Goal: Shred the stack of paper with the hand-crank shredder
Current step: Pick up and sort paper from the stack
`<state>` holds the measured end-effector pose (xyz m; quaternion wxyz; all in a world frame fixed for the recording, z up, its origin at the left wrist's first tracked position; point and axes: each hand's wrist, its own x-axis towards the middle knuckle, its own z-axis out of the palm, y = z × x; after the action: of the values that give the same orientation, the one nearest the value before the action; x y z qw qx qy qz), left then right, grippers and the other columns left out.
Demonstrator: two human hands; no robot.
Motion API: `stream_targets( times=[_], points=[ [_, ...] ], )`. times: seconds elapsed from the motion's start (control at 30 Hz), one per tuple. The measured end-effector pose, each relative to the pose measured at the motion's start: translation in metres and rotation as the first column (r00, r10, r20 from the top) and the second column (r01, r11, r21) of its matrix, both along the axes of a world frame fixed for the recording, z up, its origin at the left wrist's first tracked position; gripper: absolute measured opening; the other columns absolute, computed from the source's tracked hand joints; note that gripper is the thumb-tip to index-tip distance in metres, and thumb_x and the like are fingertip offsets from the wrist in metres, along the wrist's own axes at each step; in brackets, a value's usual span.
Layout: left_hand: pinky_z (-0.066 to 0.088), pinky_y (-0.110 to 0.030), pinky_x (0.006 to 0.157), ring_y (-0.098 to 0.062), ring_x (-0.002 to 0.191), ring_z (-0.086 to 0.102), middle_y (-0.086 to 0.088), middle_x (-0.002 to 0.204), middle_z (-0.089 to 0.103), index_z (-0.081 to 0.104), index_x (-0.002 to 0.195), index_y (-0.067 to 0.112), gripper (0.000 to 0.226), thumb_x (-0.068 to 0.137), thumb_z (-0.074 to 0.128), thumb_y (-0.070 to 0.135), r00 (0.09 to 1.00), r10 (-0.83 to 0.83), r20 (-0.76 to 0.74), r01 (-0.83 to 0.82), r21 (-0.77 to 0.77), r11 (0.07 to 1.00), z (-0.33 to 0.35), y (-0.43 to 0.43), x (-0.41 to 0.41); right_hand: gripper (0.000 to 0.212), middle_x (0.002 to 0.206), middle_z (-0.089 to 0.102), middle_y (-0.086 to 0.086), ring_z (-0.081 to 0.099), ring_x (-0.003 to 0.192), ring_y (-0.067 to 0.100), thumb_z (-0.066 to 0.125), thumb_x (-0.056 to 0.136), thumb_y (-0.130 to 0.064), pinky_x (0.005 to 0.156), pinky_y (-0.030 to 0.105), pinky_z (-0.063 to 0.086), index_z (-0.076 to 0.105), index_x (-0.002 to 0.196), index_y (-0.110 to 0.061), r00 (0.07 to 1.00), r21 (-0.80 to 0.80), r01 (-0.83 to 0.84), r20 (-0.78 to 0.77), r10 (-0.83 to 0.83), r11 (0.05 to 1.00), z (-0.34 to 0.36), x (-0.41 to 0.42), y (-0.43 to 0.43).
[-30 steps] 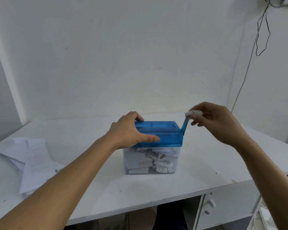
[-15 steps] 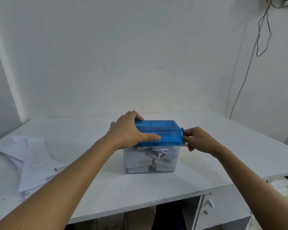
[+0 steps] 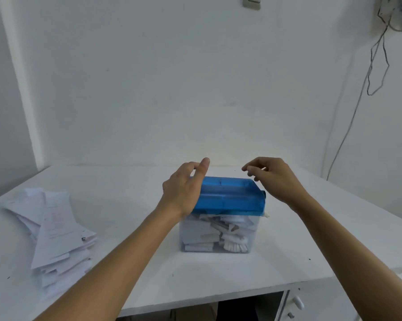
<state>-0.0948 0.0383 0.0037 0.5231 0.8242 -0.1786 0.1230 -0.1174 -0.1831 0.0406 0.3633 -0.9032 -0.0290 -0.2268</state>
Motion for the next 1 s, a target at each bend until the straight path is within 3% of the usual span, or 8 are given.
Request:
stream_targets(
  times=[0.13, 0.23, 0.33, 0.43, 0.6, 0.7, 0.87, 1.0],
  points=[
    [0.033, -0.031, 0.099, -0.008, 0.114, 0.049, 0.024, 0.110, 0.054, 0.059, 0.121, 0.030, 0.084, 0.082, 0.019, 0.093, 1.000, 0.006, -0.010, -0.008, -0.147, 0.989, -0.007, 0.009, -0.003, 0.015, 0.095, 0.068, -0.017, 0.062, 0.089, 0.002, 0.057, 0.099, -0.025, 0.064, 0.010, 0.042, 0.072, 0.098, -0.028, 0.996, -0.138, -0.034, 0.074, 0.045, 0.990, 0.015, -0.013, 0.036],
    [0.035, -0.017, 0.087, 0.001, 0.107, 0.051, 0.023, 0.112, 0.055, 0.057, 0.123, 0.027, 0.075, 0.083, 0.022, 0.080, 1.000, 0.009, -0.010, -0.011, -0.174, 0.985, -0.017, 0.037, -0.009, 0.013, 0.088, 0.066, -0.017, 0.059, 0.087, -0.004, 0.060, 0.096, -0.024, 0.066, 0.008, 0.043, 0.071, 0.093, -0.031, 0.978, -0.166, -0.133, 0.141, 0.157, 0.977, 0.014, -0.027, 0.078],
    [0.036, -0.012, 0.089, 0.004, 0.113, 0.053, 0.017, 0.121, 0.060, 0.062, 0.121, 0.025, 0.064, 0.086, 0.034, 0.071, 0.999, 0.051, 0.006, -0.049, -0.193, 0.980, -0.028, 0.083, -0.014, 0.010, 0.087, 0.065, -0.019, 0.059, 0.089, -0.003, 0.062, 0.094, -0.029, 0.075, 0.014, 0.045, 0.068, 0.097, -0.036, 0.954, -0.210, -0.237, 0.132, 0.268, 0.949, 0.007, -0.040, 0.126],
    [0.038, -0.012, 0.091, -0.005, 0.111, 0.059, 0.013, 0.113, 0.065, 0.072, 0.106, 0.021, 0.049, 0.095, 0.042, 0.059, 0.985, 0.171, 0.008, -0.165, -0.230, 0.959, -0.035, 0.140, -0.014, 0.012, 0.089, 0.064, -0.021, 0.060, 0.089, -0.001, 0.060, 0.093, -0.034, 0.076, 0.022, 0.050, 0.067, 0.102, -0.036, 0.932, -0.263, -0.325, 0.077, 0.355, 0.909, -0.007, -0.041, 0.174],
    [0.042, -0.026, 0.080, -0.011, 0.096, 0.061, 0.006, 0.101, 0.069, 0.071, 0.096, 0.018, 0.026, 0.103, 0.054, 0.036, 0.889, 0.456, -0.050, -0.458, -0.063, 0.887, -0.047, 0.223, -0.010, 0.014, 0.088, 0.065, -0.019, 0.062, 0.083, 0.003, 0.060, 0.090, -0.040, 0.079, 0.034, 0.055, 0.069, 0.097, -0.033, 0.918, -0.208, -0.396, -0.090, 0.386, 0.894, -0.045, -0.013, 0.240],
    [0.040, -0.031, 0.067, -0.022, 0.085, 0.060, -0.001, 0.087, 0.065, 0.062, 0.085, 0.015, 0.027, 0.104, 0.052, 0.032, 0.793, 0.595, -0.134, -0.596, 0.030, 0.802, -0.068, 0.258, -0.014, 0.025, 0.089, 0.066, -0.016, 0.063, 0.085, 0.008, 0.060, 0.089, -0.052, 0.081, 0.034, 0.054, 0.069, 0.095, -0.030, 0.897, -0.148, -0.411, -0.239, 0.371, 0.900, -0.076, 0.005, 0.271],
    [0.045, -0.041, 0.091, -0.022, 0.090, 0.057, 0.007, 0.092, 0.060, 0.055, 0.092, 0.024, 0.015, 0.101, 0.053, 0.035, 0.721, 0.686, -0.099, -0.633, 0.306, 0.711, -0.101, 0.272, -0.016, 0.060, 0.111, 0.062, -0.006, 0.062, 0.100, 0.014, 0.053, 0.081, -0.078, 0.088, 0.040, 0.052, 0.059, 0.111, -0.025, 0.894, -0.167, -0.349, -0.353, 0.275, 0.922, -0.105, 0.034, 0.313],
    [0.036, -0.038, 0.087, -0.021, 0.093, 0.058, 0.007, 0.095, 0.060, 0.056, 0.093, 0.022, 0.021, 0.099, 0.054, 0.043, 0.705, 0.709, -0.022, -0.646, 0.392, 0.655, -0.102, 0.266, -0.014, 0.071, 0.122, 0.056, -0.004, 0.051, 0.117, 0.019, 0.055, 0.077, -0.080, 0.099, 0.038, 0.039, 0.056, 0.120, -0.023, 0.902, -0.230, -0.316, -0.373, 0.216, 0.920, -0.119, 0.040, 0.334]
  ],
)
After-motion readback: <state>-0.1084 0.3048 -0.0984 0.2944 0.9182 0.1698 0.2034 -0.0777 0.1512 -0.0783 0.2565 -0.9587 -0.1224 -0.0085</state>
